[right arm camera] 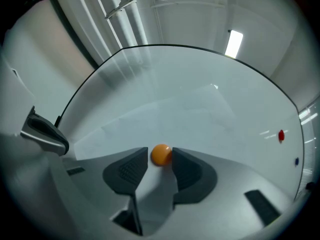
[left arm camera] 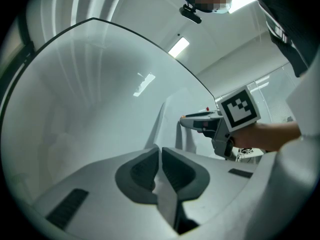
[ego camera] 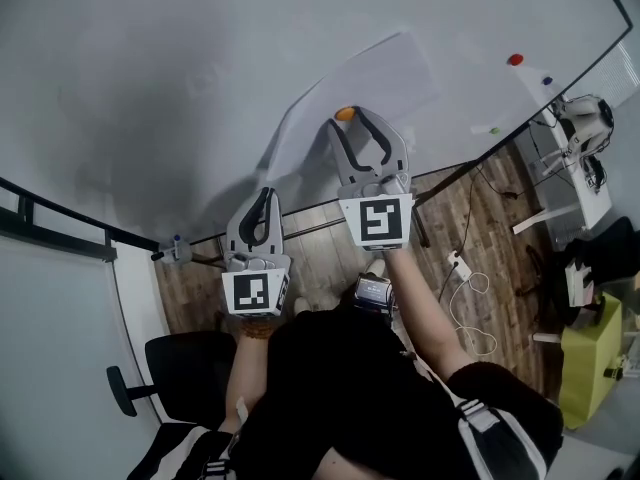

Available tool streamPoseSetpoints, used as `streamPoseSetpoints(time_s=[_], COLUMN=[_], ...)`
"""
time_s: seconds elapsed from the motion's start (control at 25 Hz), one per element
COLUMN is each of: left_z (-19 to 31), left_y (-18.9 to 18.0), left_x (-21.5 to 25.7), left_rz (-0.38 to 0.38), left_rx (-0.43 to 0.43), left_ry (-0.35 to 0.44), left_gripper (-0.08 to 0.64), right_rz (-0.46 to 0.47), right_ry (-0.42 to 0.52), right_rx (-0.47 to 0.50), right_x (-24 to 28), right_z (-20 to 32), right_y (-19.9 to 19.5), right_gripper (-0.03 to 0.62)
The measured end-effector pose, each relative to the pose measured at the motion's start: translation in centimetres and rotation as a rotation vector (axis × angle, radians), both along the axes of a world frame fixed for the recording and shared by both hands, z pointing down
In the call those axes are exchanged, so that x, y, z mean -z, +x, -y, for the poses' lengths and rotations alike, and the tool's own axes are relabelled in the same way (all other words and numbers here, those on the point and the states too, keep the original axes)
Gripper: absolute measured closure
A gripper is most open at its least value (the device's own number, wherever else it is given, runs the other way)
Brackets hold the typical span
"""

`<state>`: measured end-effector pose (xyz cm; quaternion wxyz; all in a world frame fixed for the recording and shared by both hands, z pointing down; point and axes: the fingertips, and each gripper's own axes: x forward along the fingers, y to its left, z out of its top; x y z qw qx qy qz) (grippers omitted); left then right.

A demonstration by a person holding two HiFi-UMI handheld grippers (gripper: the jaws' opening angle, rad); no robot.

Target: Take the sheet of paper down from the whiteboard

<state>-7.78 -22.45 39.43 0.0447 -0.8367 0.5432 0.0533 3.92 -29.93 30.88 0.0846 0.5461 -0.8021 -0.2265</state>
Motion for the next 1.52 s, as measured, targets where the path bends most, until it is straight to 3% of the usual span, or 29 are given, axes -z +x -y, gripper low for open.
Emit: streamPoseSetpoints(time_s=[0.4,0.56,0.96,1.16,1.52], left_z=[0.3,0.3,1.0,1.5,2.7], left_y=[-0.6,-0.5,-0.5,-0.1,2.3], left_x=[0.0,0.0,1.0,1.9,2.4], left_rz=[0.011,0.012,-0.014,-0.012,0.016], left_rx=[-0.001,-0.021,-0.060,-0.103,-0.189], left_ry=[0.003,-0.001,0.028,0.026,0.037], left_gripper=[0.536,0.472,0.449,0.389,0.387], right_rz=[0.002,-0.001,0.008,-0.001,-0.013], right_ry=[0.047,0.040,0.013,0.004,0.004], right_rx=[-0.008,-0.012,-0.012,-0.011,-0.013], right_x=[0.5,0.3,0.0,0.1,0.0], right_z=[0.1,0.1,0.2,0.2,0.2], right_y=[-0.1,0.0,0.1,0.0,0.1], right_gripper=[0.454,0.462,0.466,0.466,0.468])
